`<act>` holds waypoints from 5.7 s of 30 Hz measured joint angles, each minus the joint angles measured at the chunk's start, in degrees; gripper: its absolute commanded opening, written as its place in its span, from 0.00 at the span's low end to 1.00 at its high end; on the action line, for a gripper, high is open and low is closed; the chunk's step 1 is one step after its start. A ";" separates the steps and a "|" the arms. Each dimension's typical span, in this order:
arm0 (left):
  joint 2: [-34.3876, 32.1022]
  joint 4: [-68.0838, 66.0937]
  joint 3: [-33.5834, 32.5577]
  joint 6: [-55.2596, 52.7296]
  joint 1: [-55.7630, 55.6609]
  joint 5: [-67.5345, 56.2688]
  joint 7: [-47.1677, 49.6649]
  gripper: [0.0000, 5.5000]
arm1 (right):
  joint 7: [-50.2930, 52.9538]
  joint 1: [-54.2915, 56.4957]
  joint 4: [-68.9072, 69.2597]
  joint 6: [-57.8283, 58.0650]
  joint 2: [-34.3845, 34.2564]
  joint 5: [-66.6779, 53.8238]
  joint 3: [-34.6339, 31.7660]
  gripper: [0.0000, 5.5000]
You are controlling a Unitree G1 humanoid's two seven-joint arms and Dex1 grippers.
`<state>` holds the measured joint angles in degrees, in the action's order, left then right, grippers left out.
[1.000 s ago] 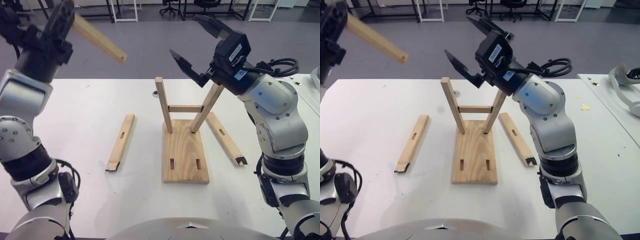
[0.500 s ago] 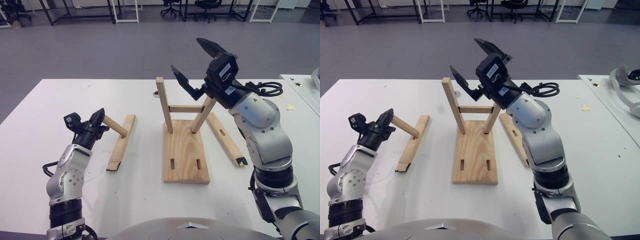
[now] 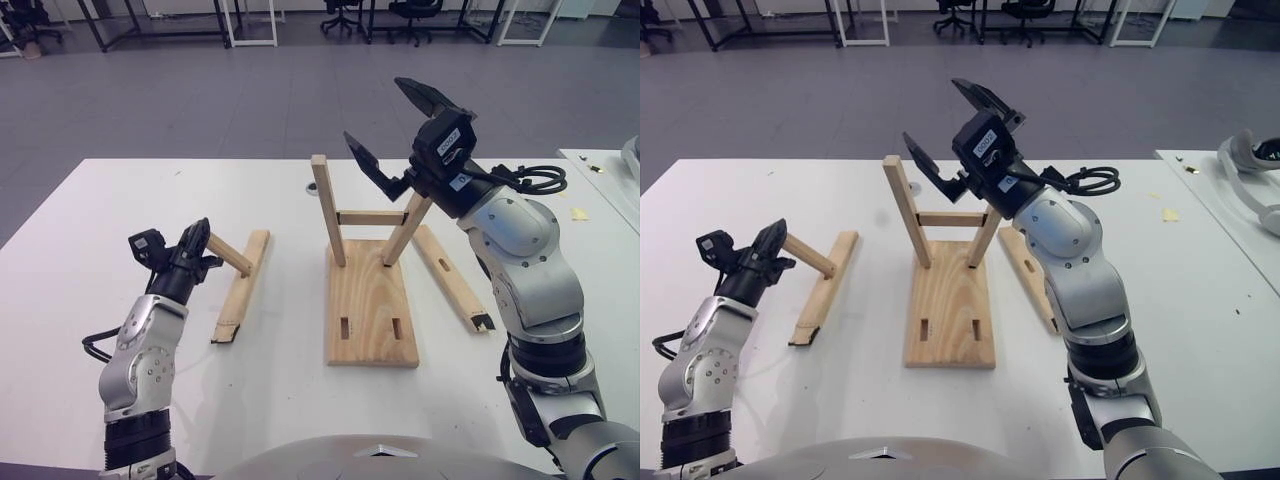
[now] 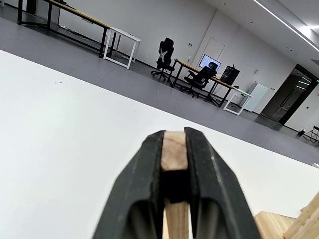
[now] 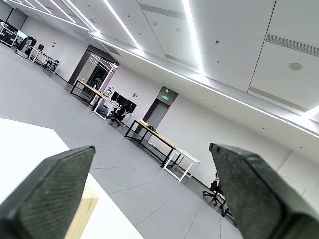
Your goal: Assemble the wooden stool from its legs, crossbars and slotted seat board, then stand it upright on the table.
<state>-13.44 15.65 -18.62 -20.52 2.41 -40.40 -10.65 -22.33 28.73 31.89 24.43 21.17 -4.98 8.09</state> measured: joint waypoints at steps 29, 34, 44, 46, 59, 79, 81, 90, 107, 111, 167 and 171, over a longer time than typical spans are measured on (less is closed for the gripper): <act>0.78 0.58 12.85 7.08 1.97 20.81 2.78 0.07 | -0.60 -0.38 -1.48 -2.16 -0.07 5.76 3.48 0.78; 0.54 1.34 13.58 8.87 3.76 23.24 3.28 0.07 | -0.91 -1.24 -1.07 -2.15 0.15 6.72 3.50 0.78; -0.90 2.97 14.98 8.22 5.20 21.94 -0.10 0.07 | -1.18 -1.95 -0.91 -2.13 0.14 6.79 3.48 0.78; -0.90 2.90 14.97 8.22 5.19 21.89 -0.12 0.07 | -1.18 -1.95 -0.91 -2.13 0.13 6.81 3.48 0.78; -1.02 1.46 15.24 8.21 3.66 22.06 -0.07 0.07 | -1.17 -1.95 -1.01 -2.13 -0.15 6.85 3.48 0.78; -0.41 2.04 15.10 9.73 4.26 25.43 1.91 0.13 | -1.23 -1.93 -1.57 -2.17 -0.61 7.38 3.91 0.78; -0.87 2.31 15.07 9.21 4.41 25.86 1.76 0.19 | -1.21 -1.93 -1.57 -2.17 -0.73 7.45 3.94 0.78; -2.50 4.20 14.38 0.07 6.37 26.60 0.16 0.47 | -1.15 -1.93 -1.54 -2.20 -1.43 7.59 4.18 0.78; -10.20 13.29 18.55 -29.24 7.46 25.35 -0.30 0.60 | -1.15 -2.00 -1.68 -1.68 -1.43 9.63 5.21 0.78; -10.23 12.39 18.48 -29.25 7.56 25.45 -0.25 0.49 | -1.12 -2.00 -1.68 -1.68 -1.43 9.86 5.35 0.78; -23.38 17.97 11.73 -26.99 -31.66 2.86 -19.30 0.37 | 49.52 27.19 -28.06 28.52 -19.67 -80.83 -32.30 0.19; -24.14 17.96 12.47 -26.15 -31.32 3.11 -20.04 0.53 | 50.80 25.76 -25.20 24.57 -19.36 -81.32 -31.88 0.19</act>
<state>-37.58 33.61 -6.15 -46.67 -28.92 -37.29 -30.70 28.47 54.49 6.70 49.00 1.81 -86.30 -23.78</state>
